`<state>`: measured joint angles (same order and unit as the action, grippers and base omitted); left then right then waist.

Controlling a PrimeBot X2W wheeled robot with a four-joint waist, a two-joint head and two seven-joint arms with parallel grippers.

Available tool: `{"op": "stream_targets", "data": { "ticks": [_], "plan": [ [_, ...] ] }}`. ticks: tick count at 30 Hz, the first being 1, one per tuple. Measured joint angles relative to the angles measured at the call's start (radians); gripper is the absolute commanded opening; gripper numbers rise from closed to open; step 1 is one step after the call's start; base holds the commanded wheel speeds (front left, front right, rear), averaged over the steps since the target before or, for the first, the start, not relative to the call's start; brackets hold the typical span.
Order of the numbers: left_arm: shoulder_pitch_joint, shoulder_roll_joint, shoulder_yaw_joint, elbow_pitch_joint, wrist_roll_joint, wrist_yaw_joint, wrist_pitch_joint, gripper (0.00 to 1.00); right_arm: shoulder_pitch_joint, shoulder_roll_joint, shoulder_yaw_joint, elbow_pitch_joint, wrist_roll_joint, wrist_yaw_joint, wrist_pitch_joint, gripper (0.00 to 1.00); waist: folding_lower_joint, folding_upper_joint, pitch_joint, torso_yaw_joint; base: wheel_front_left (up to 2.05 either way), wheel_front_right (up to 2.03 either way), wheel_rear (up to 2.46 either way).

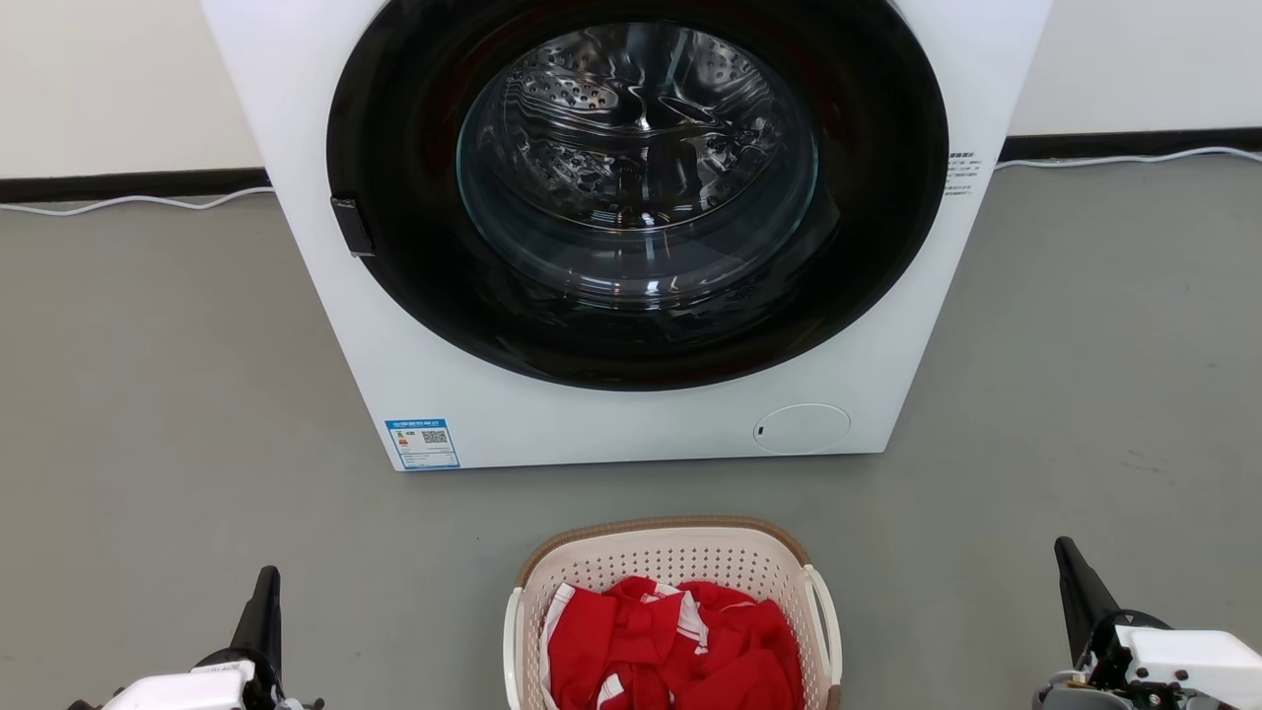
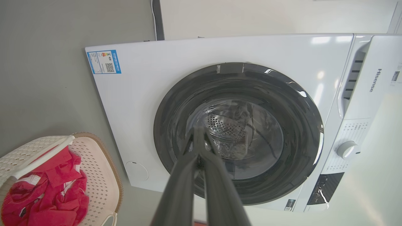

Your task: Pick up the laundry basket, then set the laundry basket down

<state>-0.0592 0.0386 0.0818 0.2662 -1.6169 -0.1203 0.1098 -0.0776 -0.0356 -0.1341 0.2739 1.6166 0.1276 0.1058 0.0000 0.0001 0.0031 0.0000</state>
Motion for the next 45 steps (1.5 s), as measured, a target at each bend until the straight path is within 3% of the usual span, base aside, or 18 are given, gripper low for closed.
{"op": "stream_targets", "data": {
  "ticks": [45],
  "plan": [
    [0.0, 0.0, 0.0, 0.0, 0.0, 0.0, 0.0, 0.0, 0.0, 0.0, 0.0, 0.0, 0.0, 0.0, 0.0, 0.0, 0.0, 0.0, 0.0, 0.0, 0.0, 0.0, 0.0]
  ]
}}
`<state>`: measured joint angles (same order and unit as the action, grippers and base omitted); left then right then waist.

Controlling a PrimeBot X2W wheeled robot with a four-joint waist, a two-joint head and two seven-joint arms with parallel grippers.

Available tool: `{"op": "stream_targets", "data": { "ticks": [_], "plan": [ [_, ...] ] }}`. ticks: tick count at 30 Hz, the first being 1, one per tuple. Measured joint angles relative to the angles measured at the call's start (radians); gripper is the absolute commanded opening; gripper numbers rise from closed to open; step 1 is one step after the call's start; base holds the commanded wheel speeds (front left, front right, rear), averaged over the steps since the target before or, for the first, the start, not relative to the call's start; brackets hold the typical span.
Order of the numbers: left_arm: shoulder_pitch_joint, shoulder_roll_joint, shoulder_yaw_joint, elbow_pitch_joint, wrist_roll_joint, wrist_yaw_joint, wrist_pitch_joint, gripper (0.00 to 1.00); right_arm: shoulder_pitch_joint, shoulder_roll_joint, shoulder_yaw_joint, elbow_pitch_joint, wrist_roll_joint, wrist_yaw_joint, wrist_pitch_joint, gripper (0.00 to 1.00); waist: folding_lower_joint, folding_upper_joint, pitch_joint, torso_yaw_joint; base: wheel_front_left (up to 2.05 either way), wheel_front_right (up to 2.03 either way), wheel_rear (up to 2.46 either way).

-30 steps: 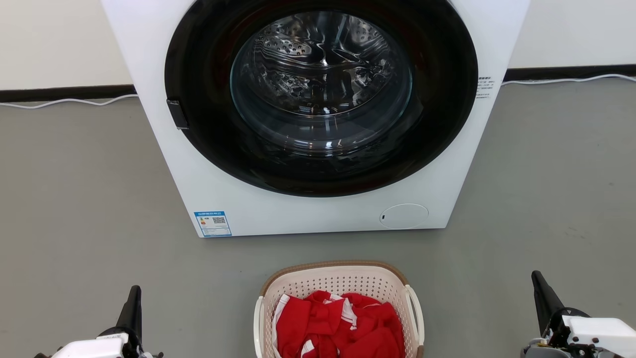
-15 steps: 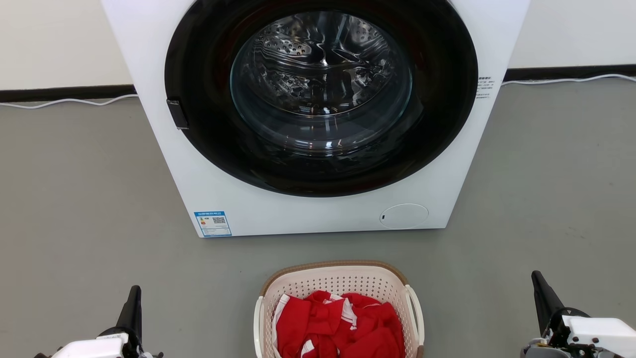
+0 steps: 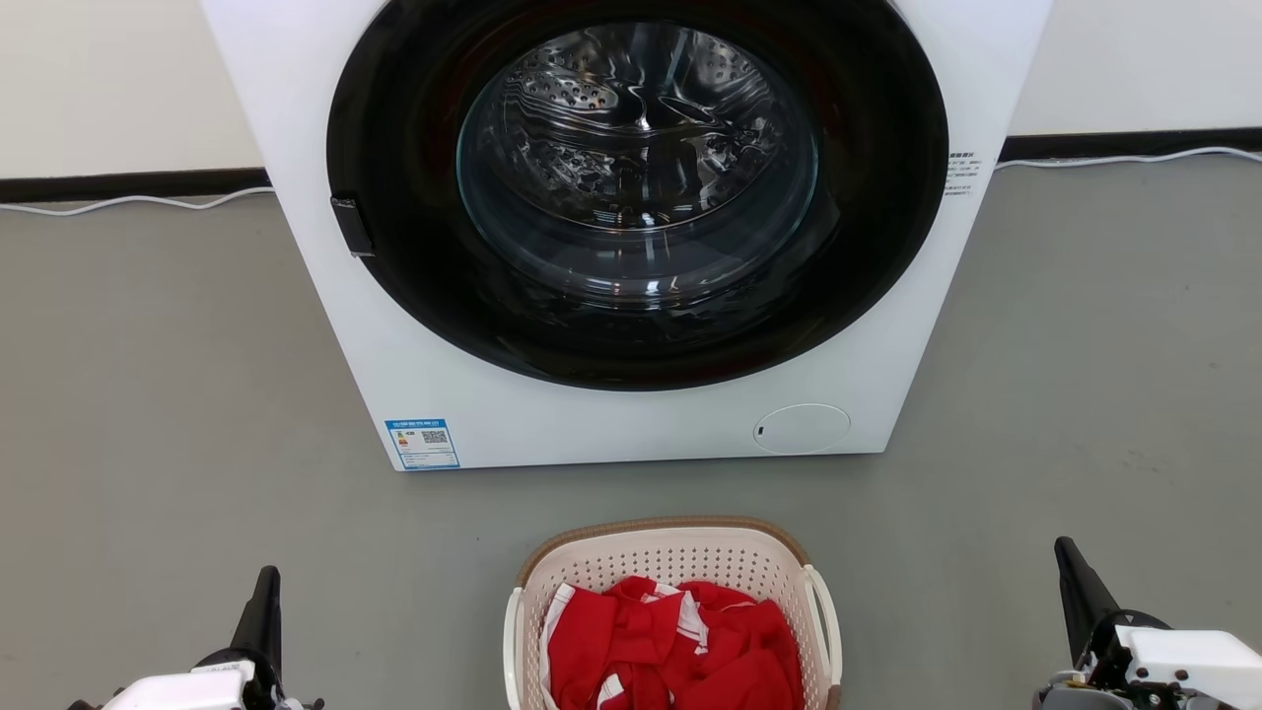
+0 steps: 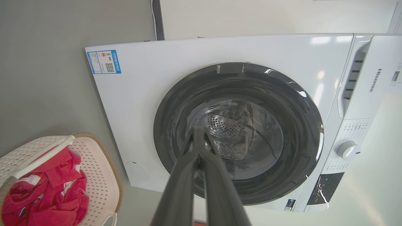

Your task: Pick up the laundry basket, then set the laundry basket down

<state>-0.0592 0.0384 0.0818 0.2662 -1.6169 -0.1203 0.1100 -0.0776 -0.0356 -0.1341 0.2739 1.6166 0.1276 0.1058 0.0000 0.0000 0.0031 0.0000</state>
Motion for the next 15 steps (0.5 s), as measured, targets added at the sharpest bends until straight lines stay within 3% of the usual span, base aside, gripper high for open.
{"op": "stream_targets", "data": {
  "ticks": [11, 12, 15],
  "plan": [
    [0.0, 0.0, 0.0, 0.0, 0.0, 0.0, 0.0, 0.0, 0.0, 0.0, 0.0, 0.0, 0.0, 0.0, 0.0, 0.0, 0.0, 0.0, 0.0, 0.0, 0.0, 0.0, 0.0],
    [0.002, -0.001, -0.001, 0.005, 0.0, 0.001, 0.0, 1.0, 0.001, 0.001, 0.0, 0.006, 0.0, 0.0, 0.0, 1.0, 0.0, 0.0, 0.0, 0.0, 0.0, 0.0, 0.0],
    [0.026, -0.015, -0.003, 0.039, 0.0, 0.002, 0.0, 1.0, 0.017, 0.014, 0.002, 0.039, 0.0, 0.0, 0.0, 1.0, 0.0, 0.0, 0.0, 0.0, 0.0, 0.0, 0.0]
  ]
}}
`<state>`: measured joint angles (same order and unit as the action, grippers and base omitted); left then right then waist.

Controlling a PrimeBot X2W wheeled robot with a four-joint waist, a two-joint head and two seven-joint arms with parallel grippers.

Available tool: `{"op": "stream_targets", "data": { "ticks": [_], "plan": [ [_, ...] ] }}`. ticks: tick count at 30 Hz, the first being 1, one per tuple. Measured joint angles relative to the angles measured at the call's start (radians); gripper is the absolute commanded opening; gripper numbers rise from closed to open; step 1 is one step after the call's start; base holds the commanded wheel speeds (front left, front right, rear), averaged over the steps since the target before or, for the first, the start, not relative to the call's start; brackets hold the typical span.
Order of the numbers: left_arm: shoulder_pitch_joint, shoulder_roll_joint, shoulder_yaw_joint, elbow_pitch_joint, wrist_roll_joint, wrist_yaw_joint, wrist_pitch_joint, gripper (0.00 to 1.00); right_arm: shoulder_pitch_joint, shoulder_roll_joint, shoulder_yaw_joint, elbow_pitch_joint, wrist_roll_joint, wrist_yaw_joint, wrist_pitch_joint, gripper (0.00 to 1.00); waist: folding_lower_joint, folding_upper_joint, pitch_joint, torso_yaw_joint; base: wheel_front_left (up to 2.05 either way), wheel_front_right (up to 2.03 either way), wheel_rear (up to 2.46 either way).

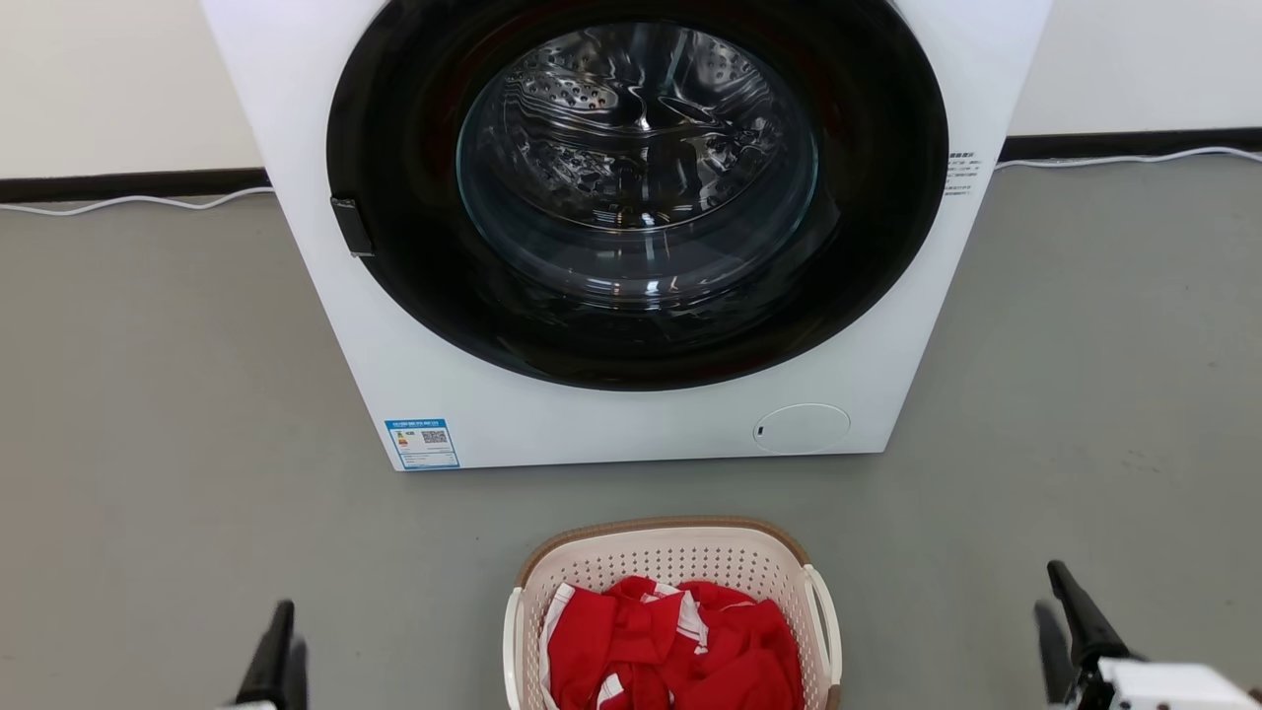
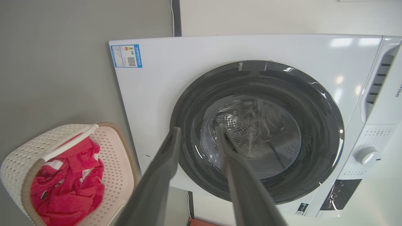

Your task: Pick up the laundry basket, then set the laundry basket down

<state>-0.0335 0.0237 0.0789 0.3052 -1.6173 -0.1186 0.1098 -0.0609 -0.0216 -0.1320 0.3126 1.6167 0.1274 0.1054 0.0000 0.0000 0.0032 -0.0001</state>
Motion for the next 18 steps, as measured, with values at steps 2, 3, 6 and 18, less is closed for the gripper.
{"op": "stream_targets", "data": {
  "ticks": [2, 3, 6, 18],
  "plan": [
    [0.021, -0.011, -0.002, 0.02, 0.0, 0.0, 0.0, 1.0, 0.014, 0.009, 0.002, 0.018, 0.0, 0.0, 0.0, 1.0, 0.0, 0.0, 0.001, 0.0, 0.0, 0.0, 0.0],
    [0.025, -0.013, -0.004, 0.024, 0.0, 0.001, -0.002, 1.0, 0.019, 0.01, 0.004, 0.02, 0.0, 0.0, 0.0, 1.0, 0.0, 0.0, 0.002, 0.0, 0.0, 0.0, 0.0],
    [0.023, -0.01, -0.006, 0.024, 0.0, 0.001, -0.008, 1.0, 0.019, 0.01, 0.009, 0.02, 0.0, 0.0, -0.002, 1.0, 0.0002, 0.0, 0.001, 0.0, 0.0, 0.0, 0.0],
    [0.011, -0.002, -0.037, 0.031, 0.061, 0.001, -0.051, 1.0, -0.005, -0.014, 0.062, 0.023, -0.051, 0.0, -0.041, 1.0, 0.0003, 0.0, 0.003, -0.002, 0.0, 0.0, 0.0]
  ]
}}
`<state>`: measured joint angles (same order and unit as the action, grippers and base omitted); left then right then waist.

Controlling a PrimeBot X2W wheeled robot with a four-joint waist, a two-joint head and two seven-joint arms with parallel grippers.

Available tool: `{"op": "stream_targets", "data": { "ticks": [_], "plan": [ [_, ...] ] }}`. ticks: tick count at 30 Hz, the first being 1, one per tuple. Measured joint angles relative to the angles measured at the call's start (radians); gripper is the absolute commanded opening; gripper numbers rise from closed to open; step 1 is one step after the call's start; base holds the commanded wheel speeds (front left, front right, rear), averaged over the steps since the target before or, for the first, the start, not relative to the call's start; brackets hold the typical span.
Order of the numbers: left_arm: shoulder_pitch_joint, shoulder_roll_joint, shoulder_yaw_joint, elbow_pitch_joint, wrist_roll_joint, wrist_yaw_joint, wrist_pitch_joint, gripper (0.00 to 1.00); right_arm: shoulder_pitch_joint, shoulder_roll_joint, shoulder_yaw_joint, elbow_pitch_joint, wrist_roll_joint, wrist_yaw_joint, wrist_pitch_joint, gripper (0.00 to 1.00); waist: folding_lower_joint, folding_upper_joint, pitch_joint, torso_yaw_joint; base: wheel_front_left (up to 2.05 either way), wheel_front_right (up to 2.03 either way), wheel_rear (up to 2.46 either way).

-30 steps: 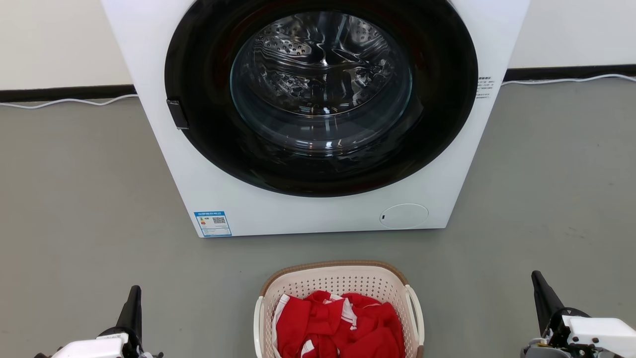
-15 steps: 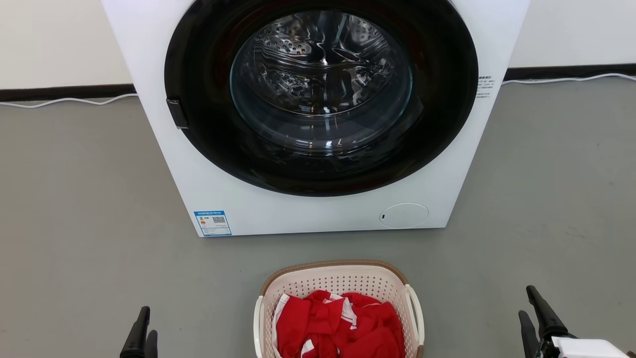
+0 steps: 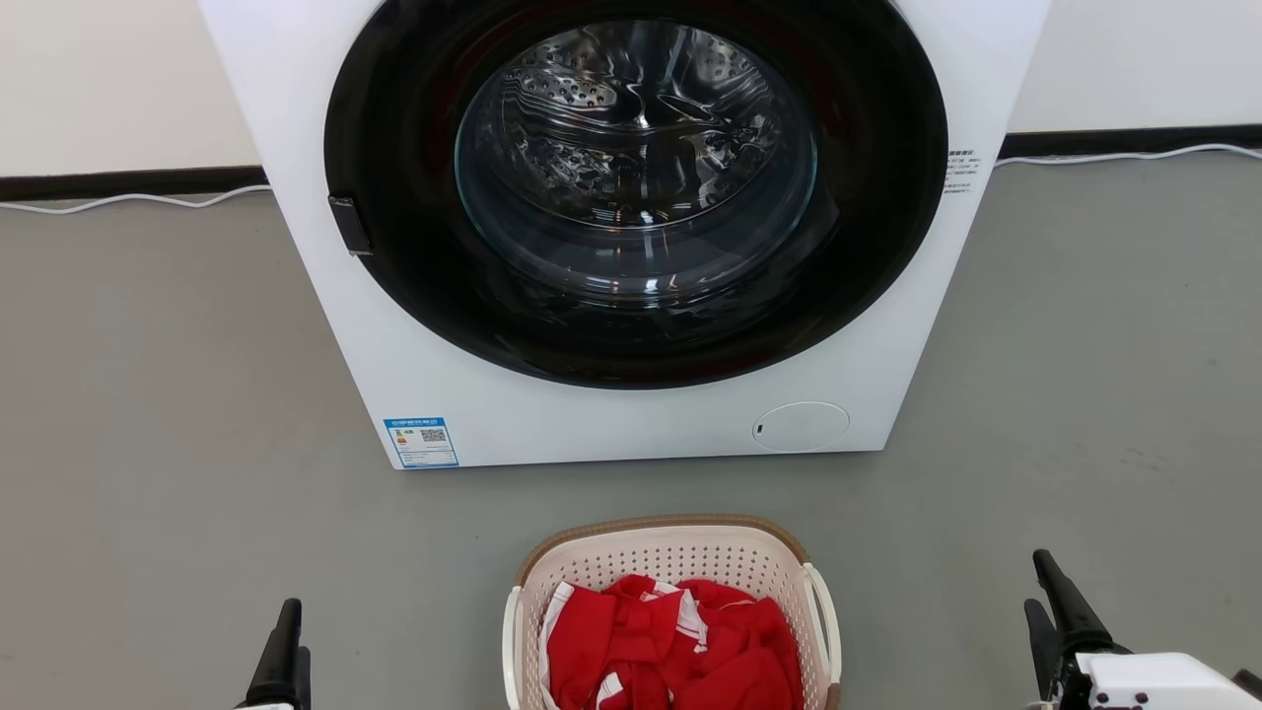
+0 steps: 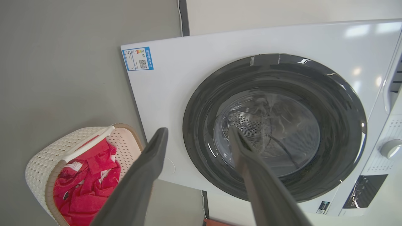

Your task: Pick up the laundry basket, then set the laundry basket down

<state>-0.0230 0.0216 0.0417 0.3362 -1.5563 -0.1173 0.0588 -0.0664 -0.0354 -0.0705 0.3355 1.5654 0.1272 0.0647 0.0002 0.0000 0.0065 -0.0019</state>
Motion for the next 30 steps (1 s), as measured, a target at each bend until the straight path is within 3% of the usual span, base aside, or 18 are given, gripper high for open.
{"op": "stream_targets", "data": {
  "ticks": [30],
  "plan": [
    [-0.041, 0.02, -0.08, 0.031, 0.388, -0.001, -0.08, 1.0, -0.097, -0.053, 0.109, 0.079, -0.316, 0.0, -0.086, 1.0, -0.0001, 0.0, 0.002, -0.004, 0.0, 0.0, 0.0]
  ]
}}
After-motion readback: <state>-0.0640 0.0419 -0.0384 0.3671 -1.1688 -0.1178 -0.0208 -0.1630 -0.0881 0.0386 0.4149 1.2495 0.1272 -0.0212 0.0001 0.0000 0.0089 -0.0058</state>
